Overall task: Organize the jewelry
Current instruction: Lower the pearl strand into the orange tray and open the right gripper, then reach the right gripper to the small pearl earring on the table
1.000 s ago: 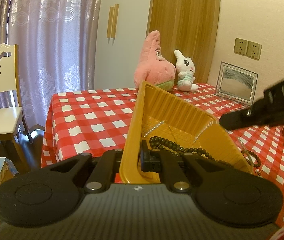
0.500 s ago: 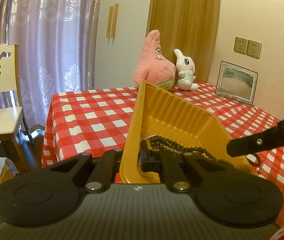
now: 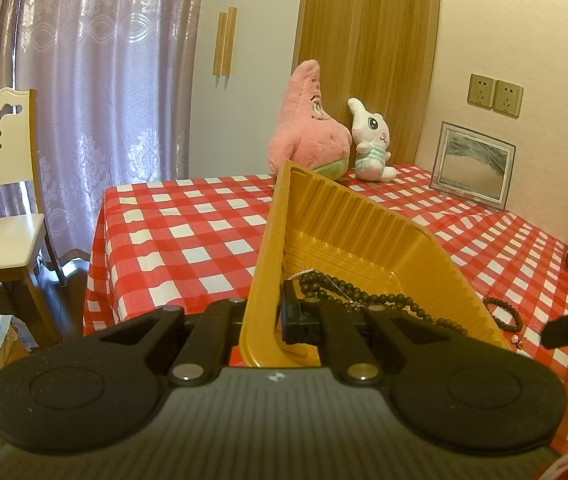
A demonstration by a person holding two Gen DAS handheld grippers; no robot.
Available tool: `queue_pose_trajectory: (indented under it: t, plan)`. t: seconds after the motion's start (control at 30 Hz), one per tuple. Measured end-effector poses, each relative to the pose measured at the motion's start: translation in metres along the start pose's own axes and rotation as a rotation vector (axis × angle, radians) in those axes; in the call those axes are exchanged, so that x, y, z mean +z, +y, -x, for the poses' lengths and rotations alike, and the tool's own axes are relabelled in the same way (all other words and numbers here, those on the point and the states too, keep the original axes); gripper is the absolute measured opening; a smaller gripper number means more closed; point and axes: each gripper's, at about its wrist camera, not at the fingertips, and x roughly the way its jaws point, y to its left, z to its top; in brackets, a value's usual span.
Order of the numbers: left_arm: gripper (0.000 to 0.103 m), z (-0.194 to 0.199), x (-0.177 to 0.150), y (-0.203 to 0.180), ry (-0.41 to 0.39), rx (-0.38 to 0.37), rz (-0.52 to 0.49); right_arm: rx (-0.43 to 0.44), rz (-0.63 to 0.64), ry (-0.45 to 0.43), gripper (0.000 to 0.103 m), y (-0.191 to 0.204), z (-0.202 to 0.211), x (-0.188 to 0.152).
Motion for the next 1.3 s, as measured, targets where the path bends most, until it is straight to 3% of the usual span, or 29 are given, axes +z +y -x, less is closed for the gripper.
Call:
queue_pose_trajectory:
  t: [0.47,1.0,1.3]
  plan:
    - [0.005,0.0,-0.002,0.0,0.0,0.003,-0.006,-0.166,-0.059,0.021,0.045,-0.049,0.012,-0.015]
    - [0.006,0.001,-0.003,0.002,0.003,0.005,-0.009,-0.229,-0.009,0.056,0.045,-0.066,-0.013,-0.02]
    - [0.006,0.0,-0.003,0.002,0.003,0.007,-0.011,-0.222,0.078,0.035,0.045,-0.075,-0.031,-0.013]
